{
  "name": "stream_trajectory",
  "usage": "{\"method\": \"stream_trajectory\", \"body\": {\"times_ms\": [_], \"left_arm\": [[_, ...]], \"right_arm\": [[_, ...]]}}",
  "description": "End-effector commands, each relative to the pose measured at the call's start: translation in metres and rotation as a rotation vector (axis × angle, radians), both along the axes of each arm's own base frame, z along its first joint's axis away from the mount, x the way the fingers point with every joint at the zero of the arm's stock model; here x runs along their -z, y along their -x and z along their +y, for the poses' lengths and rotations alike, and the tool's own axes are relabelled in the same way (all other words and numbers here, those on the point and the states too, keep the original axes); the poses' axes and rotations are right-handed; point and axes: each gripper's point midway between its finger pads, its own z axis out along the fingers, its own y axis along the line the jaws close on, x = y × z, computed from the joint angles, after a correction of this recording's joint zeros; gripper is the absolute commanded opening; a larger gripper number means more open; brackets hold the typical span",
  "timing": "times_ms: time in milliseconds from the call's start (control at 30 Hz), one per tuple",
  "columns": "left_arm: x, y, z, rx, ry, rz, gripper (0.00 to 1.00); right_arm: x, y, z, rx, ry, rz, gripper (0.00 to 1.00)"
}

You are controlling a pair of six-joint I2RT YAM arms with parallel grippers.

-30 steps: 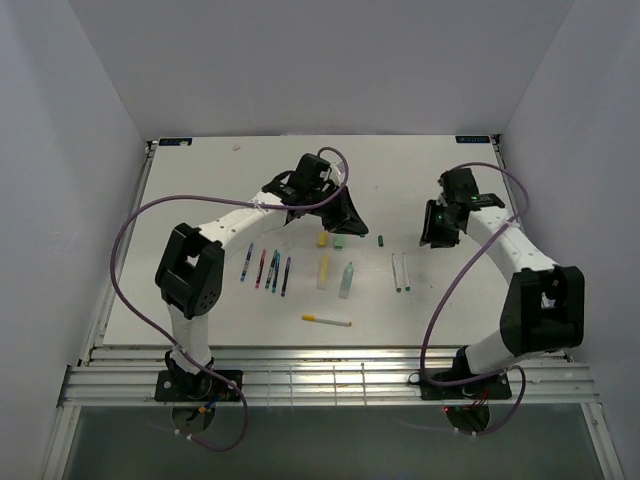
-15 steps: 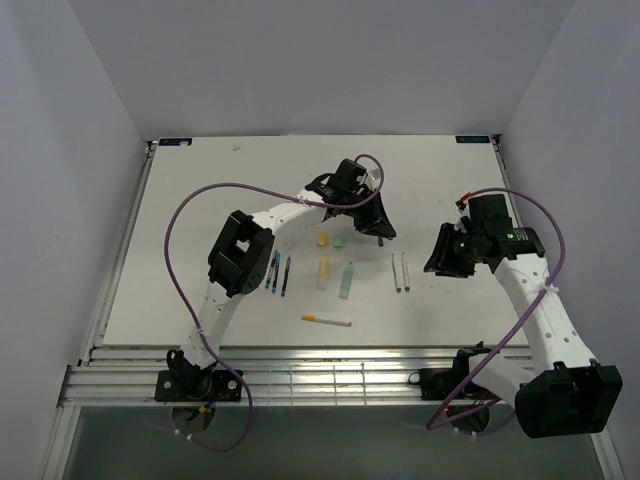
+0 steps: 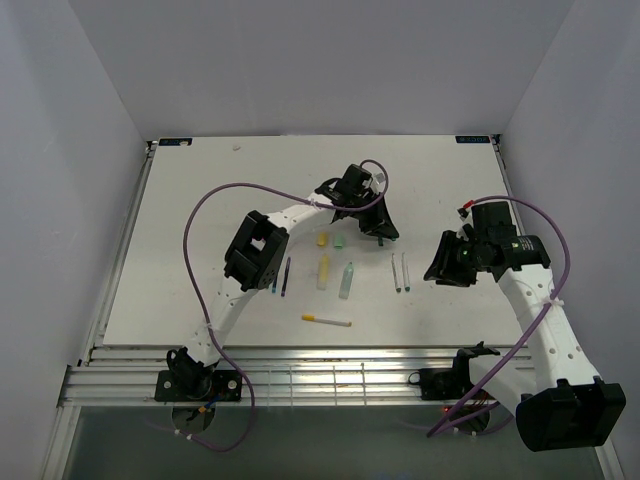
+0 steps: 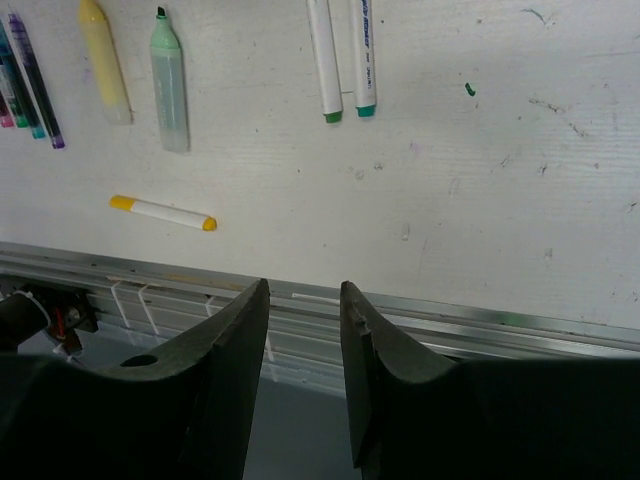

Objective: Open the pen caps

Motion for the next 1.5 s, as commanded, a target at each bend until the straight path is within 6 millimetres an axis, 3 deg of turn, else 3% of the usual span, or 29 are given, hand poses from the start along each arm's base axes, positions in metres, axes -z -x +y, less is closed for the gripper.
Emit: {"method": "stream_trajectory", "body": {"times_ms": [0,700,933,1233,1467], "left_arm": [[-0.025,-0.009,-0.011,-0.006,0.048,-0.058,0.14],[0.021,0.001,0.002,-0.02,-0.031,0.023,0.19],[0.027,0.003,0.004,-0.017,-0.038,0.031,0.22],[0.032,0.006,0.01,-0.027,-0.057,0.048,0.38],[0.032,0.008,0.014,-0.028,-0.053,0.049,0.41]], "right_arm": [[-0.007,0.005,0.005,0.001,-0.032,0.008,0.41],[-0.006,0.01,-0.002,0.006,0.002,0.003,0.41],[-0.004,0.009,-0.002,0.006,0.002,0.006,0.41],[-0.002,0.009,-0.002,0.006,0.003,0.007,0.41],[0.003,0.01,-0.001,0.005,0.002,0.012,0.41]]}}
